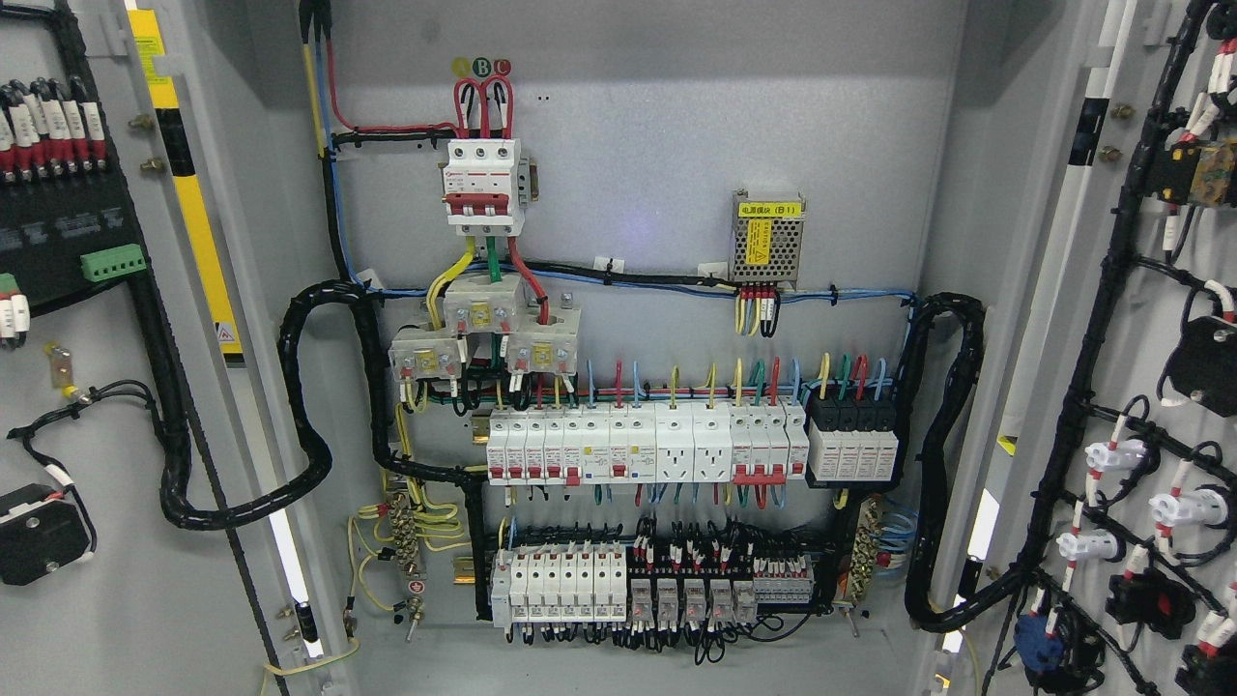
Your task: Open door with both hands
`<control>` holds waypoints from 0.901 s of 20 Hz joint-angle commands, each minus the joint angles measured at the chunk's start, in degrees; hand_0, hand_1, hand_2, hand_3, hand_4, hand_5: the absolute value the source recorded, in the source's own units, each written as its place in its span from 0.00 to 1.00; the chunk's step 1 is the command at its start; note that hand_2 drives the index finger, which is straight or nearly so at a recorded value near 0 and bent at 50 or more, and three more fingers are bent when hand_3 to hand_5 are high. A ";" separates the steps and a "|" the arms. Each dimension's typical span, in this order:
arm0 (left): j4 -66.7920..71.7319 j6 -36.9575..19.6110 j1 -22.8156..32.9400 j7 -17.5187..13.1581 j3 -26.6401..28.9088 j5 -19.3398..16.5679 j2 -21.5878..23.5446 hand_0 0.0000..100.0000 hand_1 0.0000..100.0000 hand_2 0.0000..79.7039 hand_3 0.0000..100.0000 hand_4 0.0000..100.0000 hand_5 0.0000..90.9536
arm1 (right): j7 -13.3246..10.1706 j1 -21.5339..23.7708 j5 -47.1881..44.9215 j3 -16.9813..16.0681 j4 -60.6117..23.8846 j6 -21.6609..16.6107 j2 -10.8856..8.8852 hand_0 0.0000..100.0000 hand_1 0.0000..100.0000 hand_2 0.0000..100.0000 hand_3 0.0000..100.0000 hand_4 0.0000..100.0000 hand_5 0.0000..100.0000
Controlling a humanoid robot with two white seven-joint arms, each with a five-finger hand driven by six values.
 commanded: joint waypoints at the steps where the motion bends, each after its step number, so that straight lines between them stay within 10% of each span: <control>1: 33.82 -0.16 -2.94 3.26 -7.12 -9.36 -6.51 0.12 0.56 0.00 0.00 0.00 0.00 | -3.62 -4.02 0.94 3.18 39.01 0.61 1.65 0.00 0.50 0.04 0.00 0.00 0.00; 11: 62.41 2.55 -12.27 3.79 -7.47 -10.68 -11.00 0.12 0.56 0.00 0.00 0.00 0.00 | -3.71 -4.91 1.11 3.71 47.82 17.21 -0.19 0.00 0.50 0.04 0.00 0.00 0.00; 15: 62.77 9.05 -12.27 -2.33 -7.65 -10.77 -12.23 0.12 0.56 0.00 0.00 0.00 0.00 | -4.49 -4.91 2.61 3.54 48.96 23.55 -0.02 0.00 0.50 0.04 0.00 0.00 0.00; 18: 62.77 10.47 -12.27 -5.96 -7.56 -10.77 -12.58 0.12 0.56 0.00 0.00 0.00 0.00 | -9.58 -4.99 2.61 3.45 49.40 23.64 0.07 0.00 0.50 0.04 0.00 0.00 0.00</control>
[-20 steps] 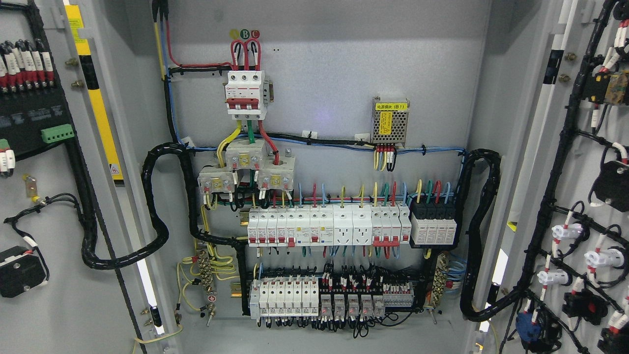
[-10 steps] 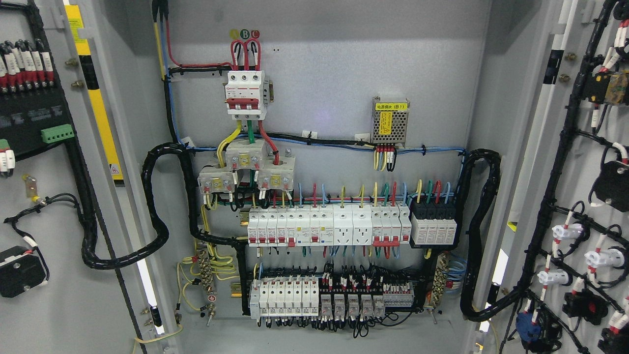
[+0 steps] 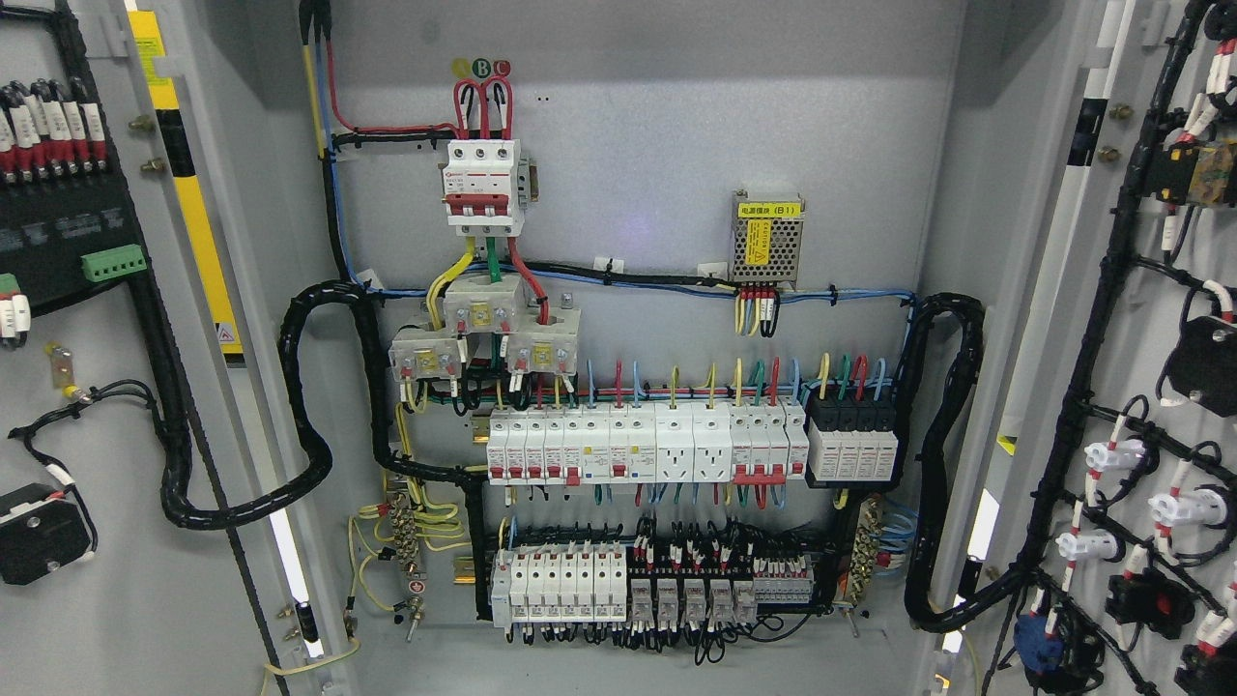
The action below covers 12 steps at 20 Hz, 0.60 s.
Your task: Open door with both hands
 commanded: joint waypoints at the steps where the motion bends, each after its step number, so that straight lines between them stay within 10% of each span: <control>1: 15.52 1.92 -1.03 -2.85 -1.54 -0.48 -3.76 0.12 0.56 0.00 0.00 0.00 0.00 | -5.55 -0.38 0.63 0.65 11.19 1.45 -0.42 0.00 0.50 0.04 0.00 0.00 0.00; 12: 15.43 1.48 -1.38 5.06 -1.45 -0.48 -4.38 0.12 0.56 0.00 0.00 0.00 0.00 | -7.95 -1.43 0.63 -2.95 11.45 1.10 -0.33 0.00 0.50 0.04 0.00 0.00 0.00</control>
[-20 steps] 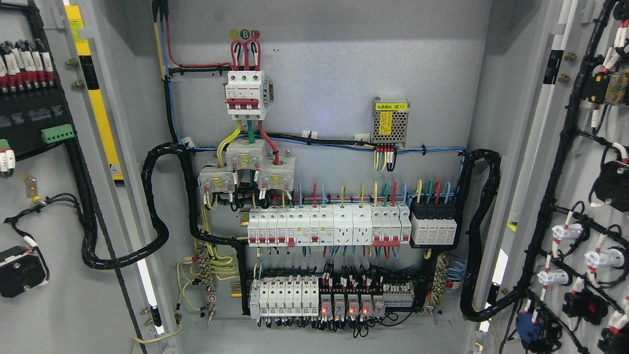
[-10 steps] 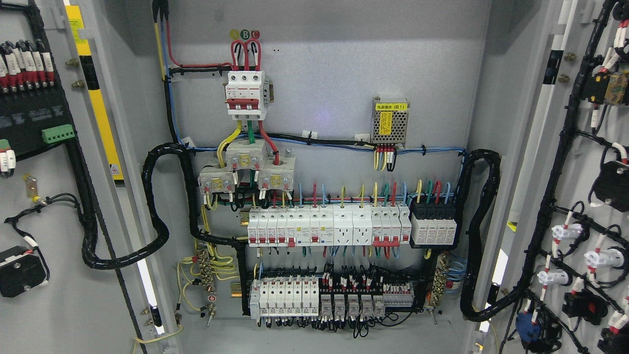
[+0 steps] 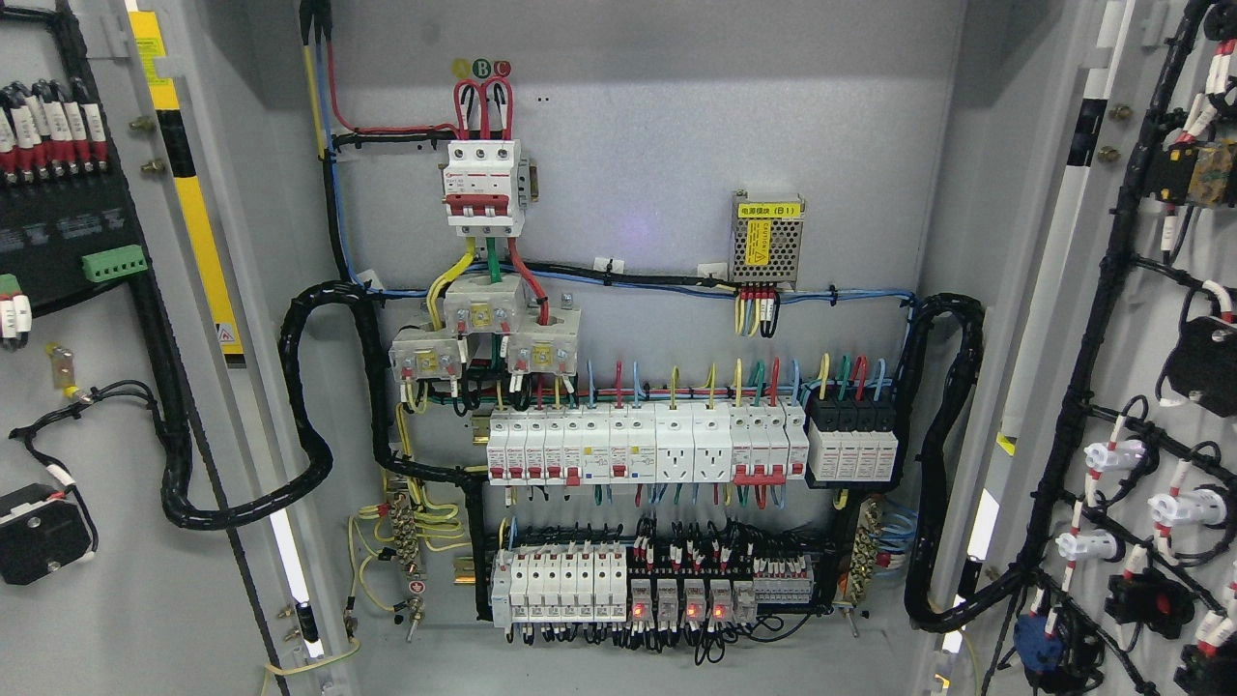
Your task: Open door with both hands
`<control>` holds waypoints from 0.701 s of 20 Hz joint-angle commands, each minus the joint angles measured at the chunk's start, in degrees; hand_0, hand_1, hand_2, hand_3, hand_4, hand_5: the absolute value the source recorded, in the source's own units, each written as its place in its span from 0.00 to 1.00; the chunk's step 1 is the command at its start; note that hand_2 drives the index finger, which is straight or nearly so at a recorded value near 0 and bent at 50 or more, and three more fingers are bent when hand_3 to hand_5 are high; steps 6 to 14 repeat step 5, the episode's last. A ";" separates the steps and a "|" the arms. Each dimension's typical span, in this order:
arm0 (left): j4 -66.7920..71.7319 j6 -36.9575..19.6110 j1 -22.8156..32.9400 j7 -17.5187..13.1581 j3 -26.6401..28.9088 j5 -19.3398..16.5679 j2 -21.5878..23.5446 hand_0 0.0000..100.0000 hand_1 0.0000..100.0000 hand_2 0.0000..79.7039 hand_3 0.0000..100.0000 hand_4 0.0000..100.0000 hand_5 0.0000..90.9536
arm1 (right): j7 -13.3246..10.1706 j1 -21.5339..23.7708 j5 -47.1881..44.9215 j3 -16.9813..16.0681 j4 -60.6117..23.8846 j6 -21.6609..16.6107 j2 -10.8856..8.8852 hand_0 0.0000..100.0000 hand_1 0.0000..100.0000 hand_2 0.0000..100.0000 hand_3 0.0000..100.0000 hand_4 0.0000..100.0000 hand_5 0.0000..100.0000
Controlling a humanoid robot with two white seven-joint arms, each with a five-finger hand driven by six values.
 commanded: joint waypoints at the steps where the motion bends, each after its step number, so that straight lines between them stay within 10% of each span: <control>1: 5.02 -0.31 -0.44 2.37 -0.46 0.03 -1.56 0.12 0.56 0.00 0.00 0.00 0.00 | -0.14 -0.40 0.08 -2.37 3.81 -0.14 -0.22 0.00 0.50 0.04 0.00 0.00 0.00; 14: 5.02 -0.39 -1.23 2.37 -0.37 0.03 -1.47 0.12 0.56 0.00 0.00 0.00 0.00 | -0.14 -0.49 -0.01 -2.46 3.73 -0.41 0.04 0.00 0.50 0.04 0.00 0.00 0.00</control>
